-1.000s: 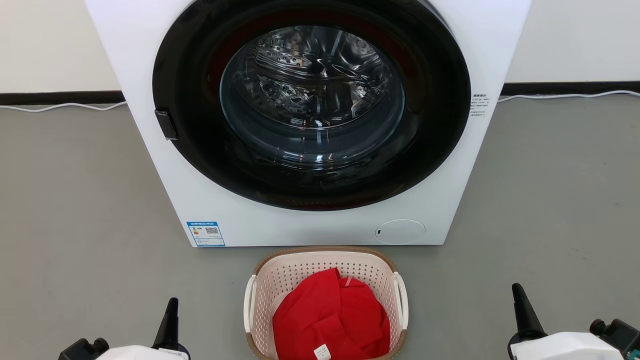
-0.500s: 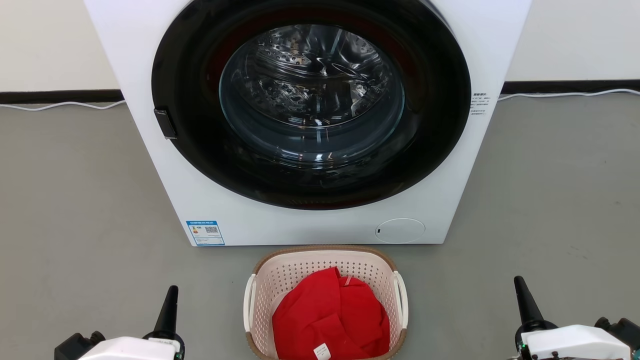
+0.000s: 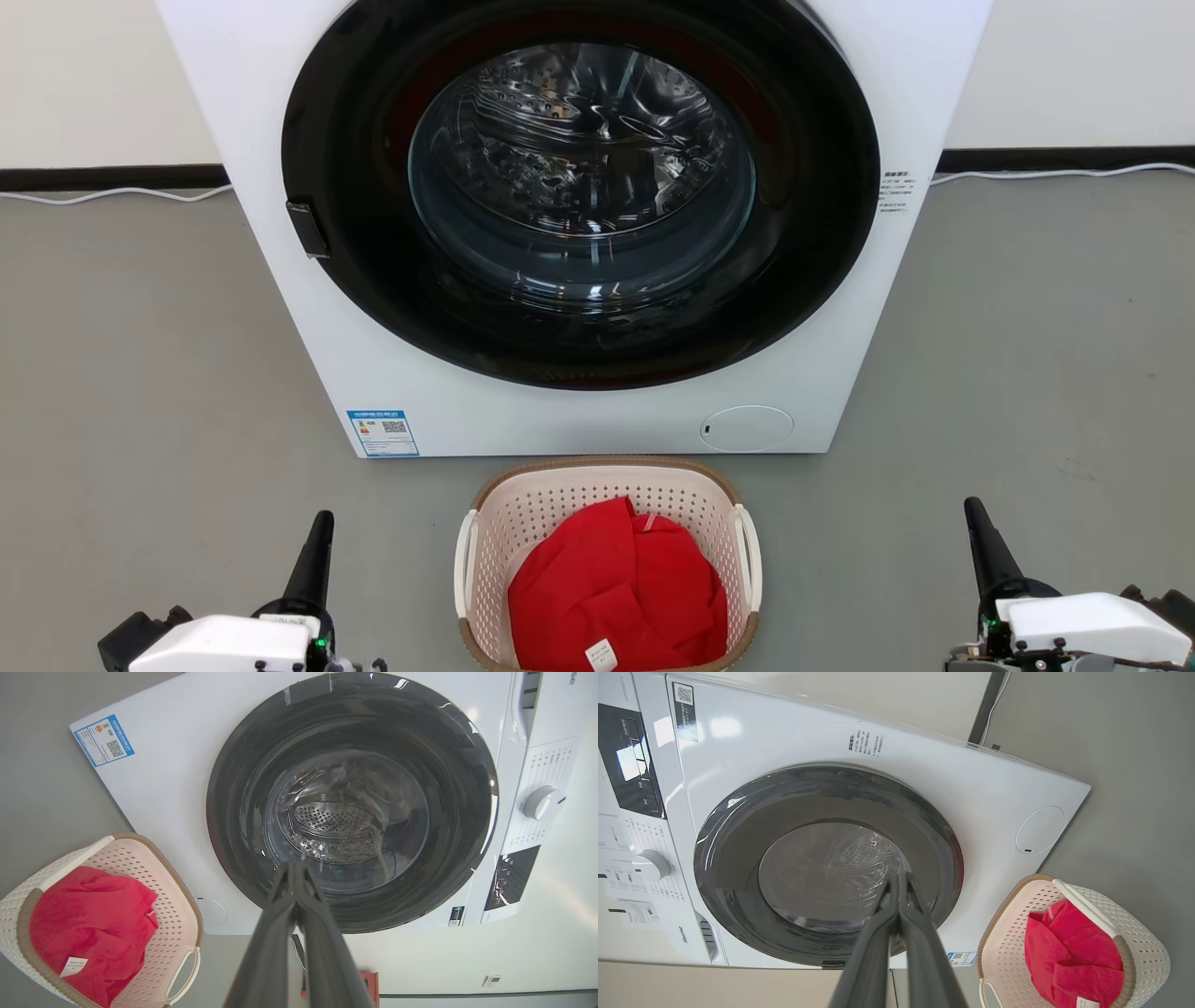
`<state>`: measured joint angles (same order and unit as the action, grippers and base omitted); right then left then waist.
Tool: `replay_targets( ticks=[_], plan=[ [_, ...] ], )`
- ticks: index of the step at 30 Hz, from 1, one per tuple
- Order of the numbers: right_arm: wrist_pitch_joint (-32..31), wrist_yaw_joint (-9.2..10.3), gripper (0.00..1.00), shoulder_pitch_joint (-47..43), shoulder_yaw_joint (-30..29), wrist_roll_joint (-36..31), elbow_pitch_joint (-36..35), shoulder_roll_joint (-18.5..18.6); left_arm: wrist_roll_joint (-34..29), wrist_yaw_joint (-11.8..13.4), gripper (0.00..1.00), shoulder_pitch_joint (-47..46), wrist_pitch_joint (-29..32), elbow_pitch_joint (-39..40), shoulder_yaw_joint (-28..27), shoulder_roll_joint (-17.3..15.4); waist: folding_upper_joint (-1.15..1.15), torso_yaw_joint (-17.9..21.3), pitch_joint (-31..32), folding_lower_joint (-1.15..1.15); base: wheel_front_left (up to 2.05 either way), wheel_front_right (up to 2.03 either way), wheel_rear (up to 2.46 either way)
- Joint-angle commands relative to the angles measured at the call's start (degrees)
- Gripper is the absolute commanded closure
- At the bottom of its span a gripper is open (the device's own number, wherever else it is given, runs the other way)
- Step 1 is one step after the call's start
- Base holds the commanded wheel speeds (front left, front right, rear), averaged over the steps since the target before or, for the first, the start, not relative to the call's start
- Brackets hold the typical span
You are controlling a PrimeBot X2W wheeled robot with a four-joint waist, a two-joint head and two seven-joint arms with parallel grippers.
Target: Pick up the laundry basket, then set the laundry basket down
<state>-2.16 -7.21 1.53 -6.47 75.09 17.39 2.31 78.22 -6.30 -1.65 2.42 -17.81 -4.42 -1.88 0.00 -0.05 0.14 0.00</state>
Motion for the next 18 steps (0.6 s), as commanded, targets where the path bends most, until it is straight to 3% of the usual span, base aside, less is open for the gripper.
replay_targets(
  ticks=[1,18],
  plan=[
    [-0.9,-0.26,1.0,3.1,0.8,2.6,-2.0,0.5,2.0,-0.5,1.0,-3.1,0.6,2.0,-1.5,-0.8,0.0,0.0,0.0,0.0,0.0,0.0,0.0],
    [-3.6,-0.27,1.0,4.3,0.1,13.8,-3.1,0.6,11.3,-1.0,1.0,-4.2,3.3,3.3,-2.0,-0.9,0.0,0.0,-0.3,0.0,0.0,0.0,0.0]
  ],
)
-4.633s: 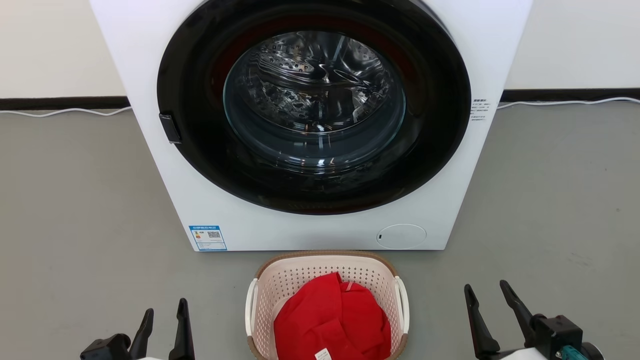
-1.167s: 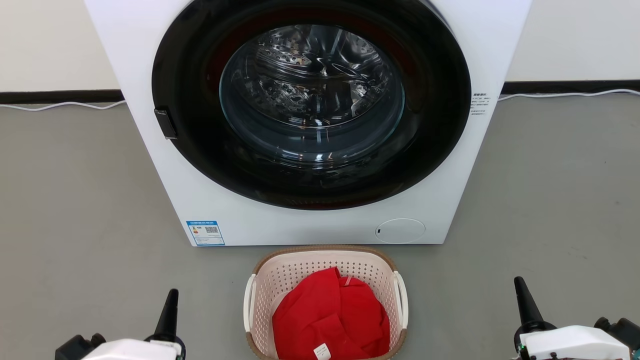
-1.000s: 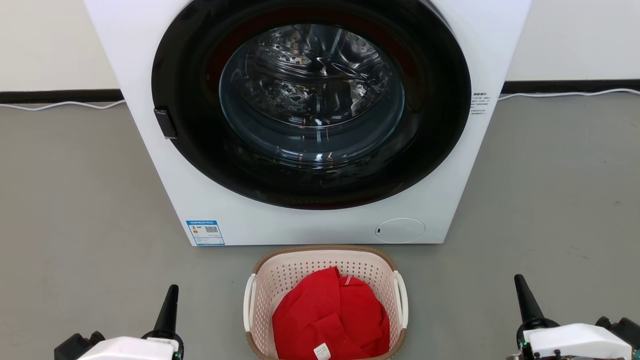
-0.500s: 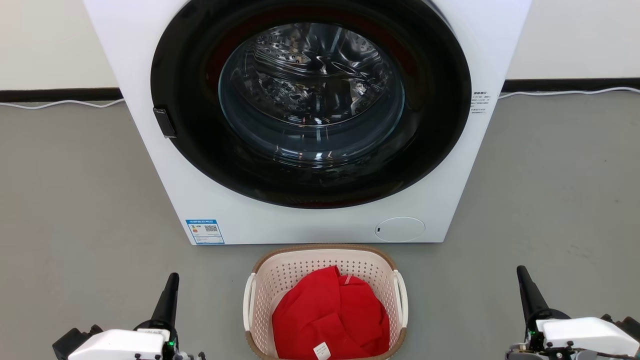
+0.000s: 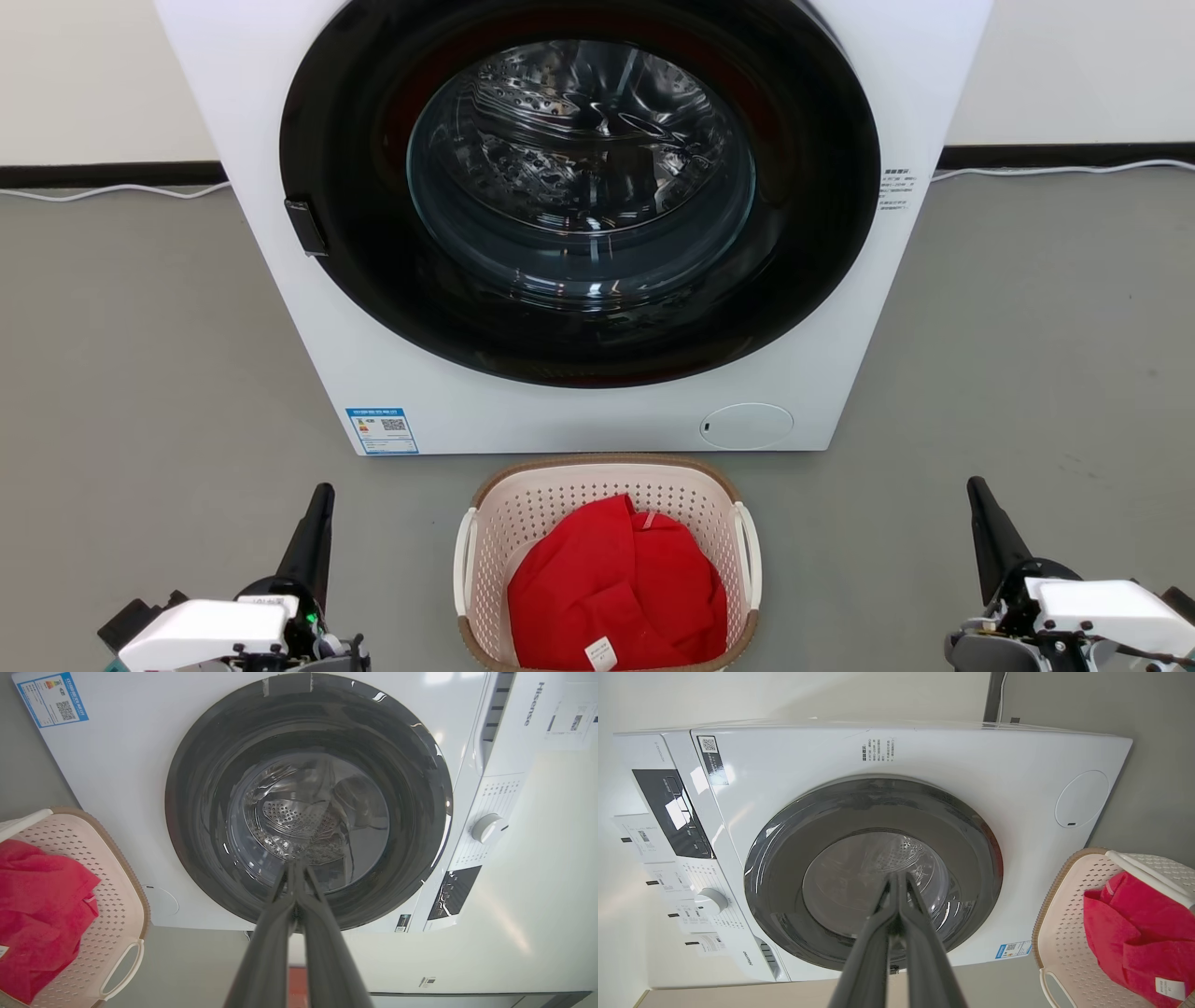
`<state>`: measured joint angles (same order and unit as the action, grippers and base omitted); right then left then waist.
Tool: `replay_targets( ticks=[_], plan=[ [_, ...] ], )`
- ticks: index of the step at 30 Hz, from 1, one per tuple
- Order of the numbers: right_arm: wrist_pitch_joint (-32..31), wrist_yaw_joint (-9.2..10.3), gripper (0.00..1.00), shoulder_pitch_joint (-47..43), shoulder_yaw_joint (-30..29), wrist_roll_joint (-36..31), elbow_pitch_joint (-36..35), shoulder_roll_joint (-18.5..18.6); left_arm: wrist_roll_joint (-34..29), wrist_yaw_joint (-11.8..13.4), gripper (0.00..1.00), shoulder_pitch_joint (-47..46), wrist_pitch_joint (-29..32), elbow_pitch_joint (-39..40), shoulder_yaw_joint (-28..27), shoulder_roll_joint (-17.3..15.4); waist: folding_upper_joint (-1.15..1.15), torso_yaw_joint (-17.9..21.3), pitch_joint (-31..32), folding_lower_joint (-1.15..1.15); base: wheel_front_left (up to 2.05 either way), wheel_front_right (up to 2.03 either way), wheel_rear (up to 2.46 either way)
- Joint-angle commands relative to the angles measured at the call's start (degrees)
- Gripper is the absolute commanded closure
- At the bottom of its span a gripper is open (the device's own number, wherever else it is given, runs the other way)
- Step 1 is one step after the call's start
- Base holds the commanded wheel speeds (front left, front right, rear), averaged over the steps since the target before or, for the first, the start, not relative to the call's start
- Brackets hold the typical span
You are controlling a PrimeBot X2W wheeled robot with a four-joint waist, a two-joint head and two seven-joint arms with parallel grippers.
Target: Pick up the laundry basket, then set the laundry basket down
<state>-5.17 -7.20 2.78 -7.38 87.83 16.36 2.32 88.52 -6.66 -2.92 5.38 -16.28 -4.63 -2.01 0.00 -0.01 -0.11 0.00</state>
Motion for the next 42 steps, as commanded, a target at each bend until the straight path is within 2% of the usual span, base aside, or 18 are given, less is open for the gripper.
replay_targets(
  ticks=[1,5,42],
  plan=[
    [-0.7,-0.28,1.0,3.1,1.0,1.8,-2.1,0.5,1.6,-0.7,1.0,-3.0,0.5,1.9,-1.8,-0.8,0.0,0.0,0.0,0.0,0.0,0.0,0.0],
    [-1.3,-0.29,1.0,3.4,0.8,4.3,-2.3,0.6,3.6,-0.8,1.0,-3.3,1.1,2.2,-1.9,-0.9,0.0,0.0,-0.1,0.0,0.0,0.0,0.0],
    [-1.3,-0.29,1.0,3.4,0.9,4.3,-2.3,0.6,3.7,-0.8,1.0,-3.3,1.1,2.2,-1.9,-0.9,0.0,0.0,-0.1,0.0,0.0,0.0,0.0]
  ],
)
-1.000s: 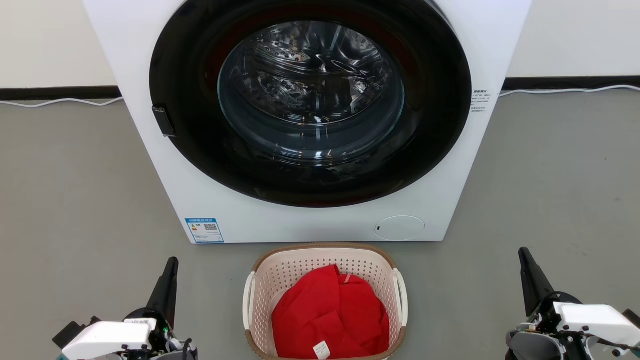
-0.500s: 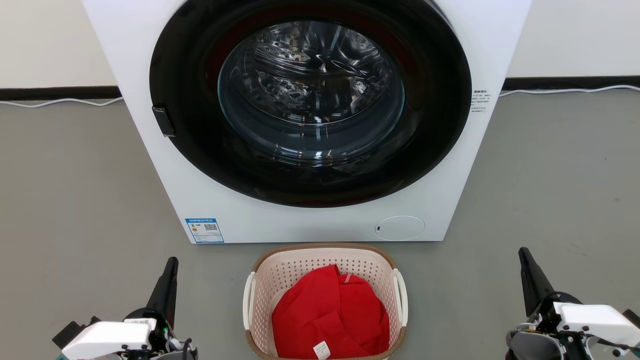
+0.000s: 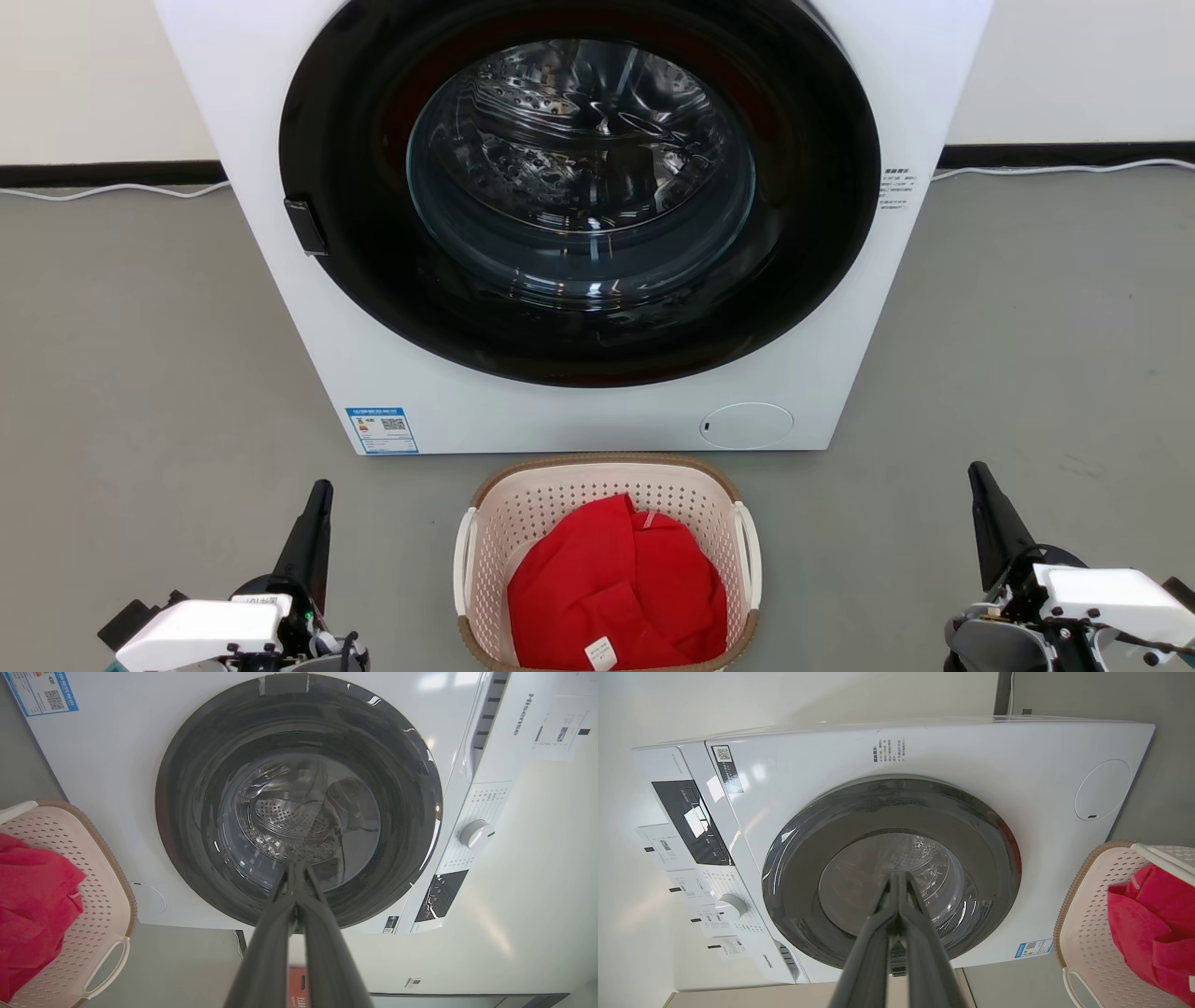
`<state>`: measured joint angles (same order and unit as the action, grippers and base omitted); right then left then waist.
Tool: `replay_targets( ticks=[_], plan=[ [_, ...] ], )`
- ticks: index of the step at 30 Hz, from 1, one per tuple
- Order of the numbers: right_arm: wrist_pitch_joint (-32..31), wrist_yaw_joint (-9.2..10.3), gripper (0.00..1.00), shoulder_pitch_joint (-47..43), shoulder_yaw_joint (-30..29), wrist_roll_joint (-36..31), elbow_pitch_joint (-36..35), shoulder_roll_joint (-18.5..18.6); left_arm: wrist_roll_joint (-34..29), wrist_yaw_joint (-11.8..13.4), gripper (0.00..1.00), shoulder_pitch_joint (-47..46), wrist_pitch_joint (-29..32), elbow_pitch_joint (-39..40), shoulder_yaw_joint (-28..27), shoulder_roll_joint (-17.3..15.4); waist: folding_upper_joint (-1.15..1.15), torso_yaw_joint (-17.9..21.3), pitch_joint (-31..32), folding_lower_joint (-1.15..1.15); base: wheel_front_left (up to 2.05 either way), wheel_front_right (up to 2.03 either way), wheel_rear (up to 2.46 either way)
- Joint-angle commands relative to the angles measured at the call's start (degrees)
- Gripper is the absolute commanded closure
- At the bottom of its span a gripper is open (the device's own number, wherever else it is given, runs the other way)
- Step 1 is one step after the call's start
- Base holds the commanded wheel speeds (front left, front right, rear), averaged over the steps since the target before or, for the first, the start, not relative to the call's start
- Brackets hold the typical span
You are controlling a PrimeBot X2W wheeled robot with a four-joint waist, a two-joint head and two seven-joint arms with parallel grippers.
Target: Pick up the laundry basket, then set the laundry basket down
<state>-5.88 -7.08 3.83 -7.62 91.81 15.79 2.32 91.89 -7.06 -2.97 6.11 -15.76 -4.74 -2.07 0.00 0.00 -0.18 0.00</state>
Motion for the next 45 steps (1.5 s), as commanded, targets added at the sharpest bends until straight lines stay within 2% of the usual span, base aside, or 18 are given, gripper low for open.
replay_targets(
  ticks=[1,45],
  plan=[
    [-0.6,-0.41,1.0,2.4,1.1,0.4,-1.8,0.6,0.3,-0.4,1.0,-3.2,0.4,1.7,-1.8,-0.8,0.0,0.0,0.0,0.0,0.0,0.0,0.0],
    [-0.6,-0.41,1.0,2.4,1.1,0.4,-1.8,0.6,0.3,-0.4,1.0,-3.2,0.4,1.7,-1.8,-0.8,0.0,0.0,0.0,0.0,0.0,0.0,0.0]
  ],
)
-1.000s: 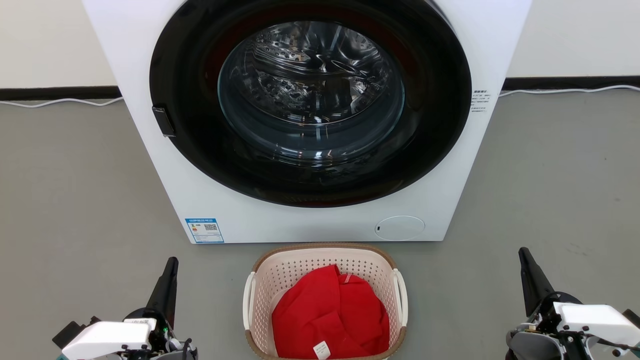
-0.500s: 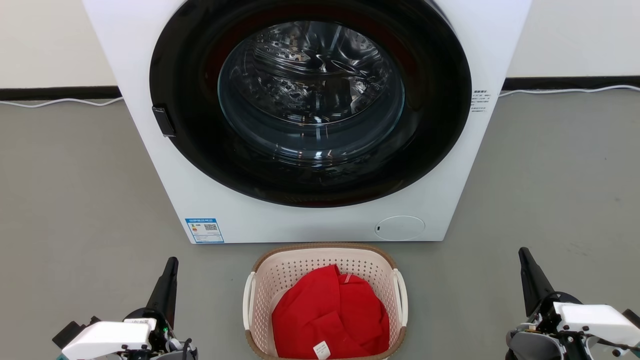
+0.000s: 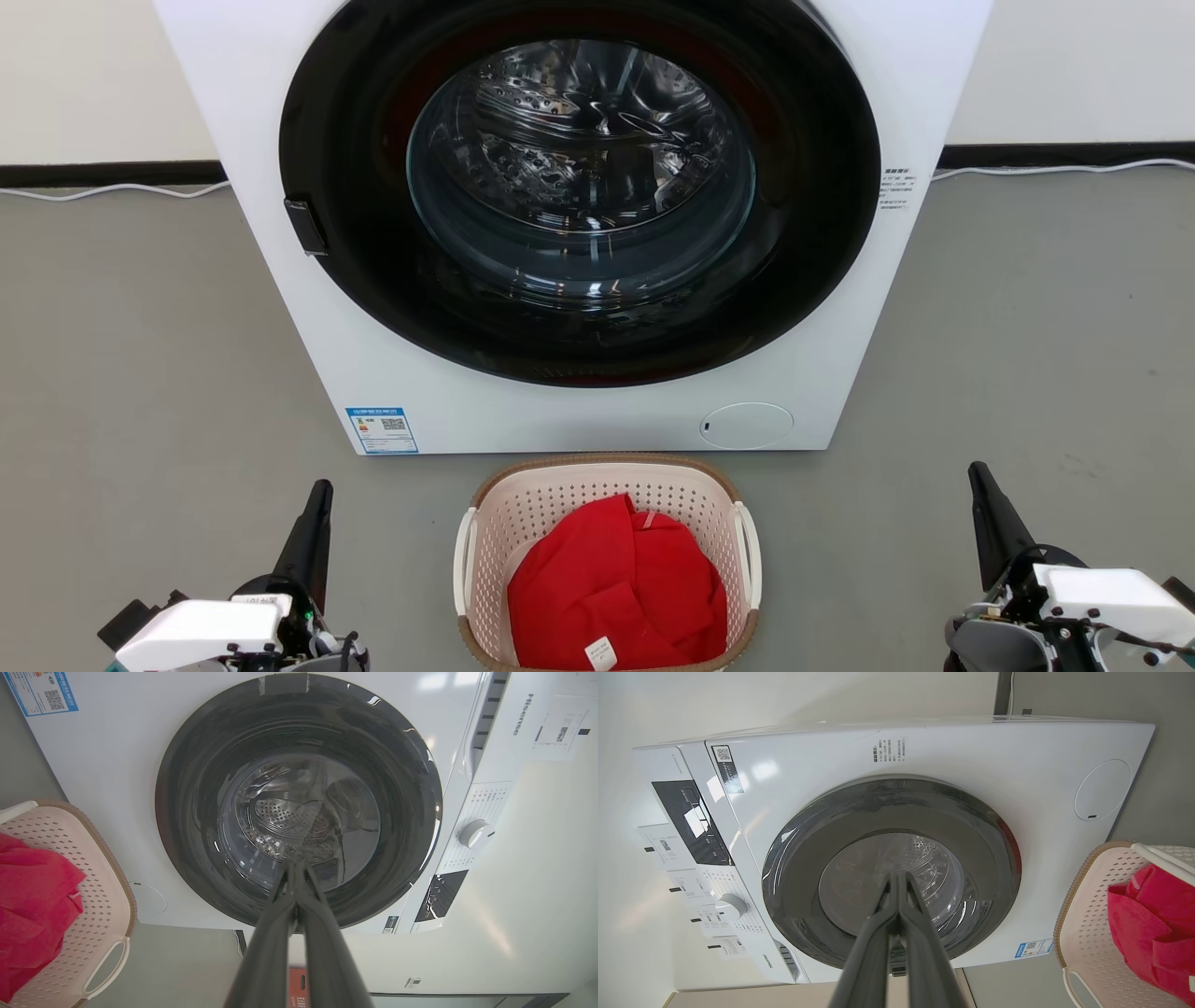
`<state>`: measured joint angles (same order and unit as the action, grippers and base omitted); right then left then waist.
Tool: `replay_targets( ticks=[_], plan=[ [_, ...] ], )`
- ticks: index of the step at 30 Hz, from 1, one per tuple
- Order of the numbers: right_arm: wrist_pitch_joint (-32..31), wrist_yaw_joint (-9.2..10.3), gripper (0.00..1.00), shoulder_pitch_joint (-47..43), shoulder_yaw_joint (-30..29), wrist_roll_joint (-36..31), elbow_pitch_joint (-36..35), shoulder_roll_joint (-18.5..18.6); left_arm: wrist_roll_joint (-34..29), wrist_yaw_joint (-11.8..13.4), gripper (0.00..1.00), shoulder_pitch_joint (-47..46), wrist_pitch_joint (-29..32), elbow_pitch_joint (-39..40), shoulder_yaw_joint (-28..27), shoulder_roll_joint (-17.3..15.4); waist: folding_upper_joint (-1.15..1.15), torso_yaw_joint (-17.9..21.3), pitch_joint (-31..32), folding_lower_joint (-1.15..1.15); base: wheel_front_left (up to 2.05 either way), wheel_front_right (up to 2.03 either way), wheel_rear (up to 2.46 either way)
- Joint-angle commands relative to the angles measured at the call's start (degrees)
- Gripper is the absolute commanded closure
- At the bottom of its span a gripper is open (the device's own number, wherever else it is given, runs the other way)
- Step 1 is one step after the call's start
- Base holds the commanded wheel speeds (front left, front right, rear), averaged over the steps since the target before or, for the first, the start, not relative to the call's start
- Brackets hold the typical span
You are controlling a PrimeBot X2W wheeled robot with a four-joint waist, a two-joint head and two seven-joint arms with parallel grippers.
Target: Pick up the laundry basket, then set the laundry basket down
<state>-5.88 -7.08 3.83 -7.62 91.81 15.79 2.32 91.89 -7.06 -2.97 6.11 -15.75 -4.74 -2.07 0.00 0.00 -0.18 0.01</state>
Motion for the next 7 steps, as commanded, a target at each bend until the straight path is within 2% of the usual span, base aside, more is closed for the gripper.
replay_targets(
  ticks=[1,7],
  plan=[
    [-0.6,-0.41,1.0,2.4,1.1,0.4,-1.8,0.6,0.3,-0.4,1.0,-3.2,0.4,1.7,-1.8,-0.8,0.0,0.0,0.0,0.0,0.0,0.0,0.0],
    [-0.6,-0.41,1.0,2.4,1.1,0.4,-1.8,0.6,0.3,-0.4,1.0,-3.2,0.4,1.7,-1.8,-0.8,0.0,0.0,0.0,0.0,0.0,0.0,0.0]
  ],
)
